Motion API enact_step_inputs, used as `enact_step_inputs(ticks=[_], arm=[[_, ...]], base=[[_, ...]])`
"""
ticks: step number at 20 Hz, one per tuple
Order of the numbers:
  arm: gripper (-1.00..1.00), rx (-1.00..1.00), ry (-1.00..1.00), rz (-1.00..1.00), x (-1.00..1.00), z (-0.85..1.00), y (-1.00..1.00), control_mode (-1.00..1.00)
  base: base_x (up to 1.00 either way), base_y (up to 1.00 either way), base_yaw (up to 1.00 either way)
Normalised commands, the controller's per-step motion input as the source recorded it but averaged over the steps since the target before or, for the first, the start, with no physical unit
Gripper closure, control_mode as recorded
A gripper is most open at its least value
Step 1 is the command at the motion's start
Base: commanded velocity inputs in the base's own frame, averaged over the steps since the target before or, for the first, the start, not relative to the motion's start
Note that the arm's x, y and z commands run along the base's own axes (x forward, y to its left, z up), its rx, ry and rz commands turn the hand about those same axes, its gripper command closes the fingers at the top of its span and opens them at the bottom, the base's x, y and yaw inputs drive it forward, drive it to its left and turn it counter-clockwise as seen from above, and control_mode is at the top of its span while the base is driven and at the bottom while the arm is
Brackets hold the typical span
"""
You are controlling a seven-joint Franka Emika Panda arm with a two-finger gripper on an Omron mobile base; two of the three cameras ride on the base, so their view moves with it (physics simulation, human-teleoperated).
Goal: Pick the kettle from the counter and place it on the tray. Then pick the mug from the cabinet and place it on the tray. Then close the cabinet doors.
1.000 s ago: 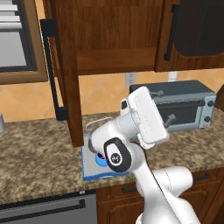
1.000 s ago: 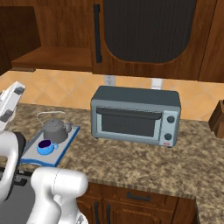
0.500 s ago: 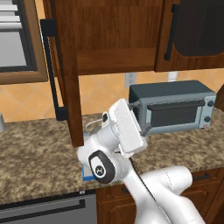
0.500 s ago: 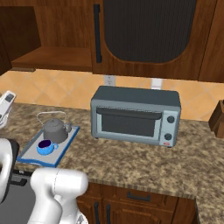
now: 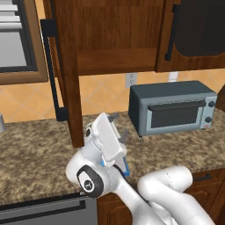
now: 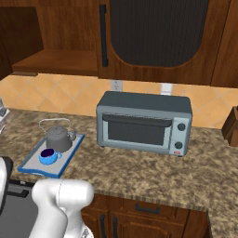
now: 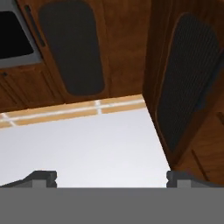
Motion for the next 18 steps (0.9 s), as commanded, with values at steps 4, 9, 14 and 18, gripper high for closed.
enact_step_inputs(ticks=[4, 9, 14, 18], arm=[[-1.00, -0.03, 0.27, 0.00, 0.15, -0.19, 0.50, -1.00], [-1.00, -0.03, 0.25, 0.00, 0.19, -0.31, 0.38, -1.00], [-1.00, -0.04, 0.22, 0.00, 0.26, -0.30, 0.31, -1.00], [-1.00, -0.07, 0.32, 0.00, 0.29, -0.09, 0.45, -1.00]], base=[[0.00, 0.00, 0.00], [0.00, 0.00, 0.00], [0.00, 0.00, 0.00], [0.00, 0.00, 0.00]])
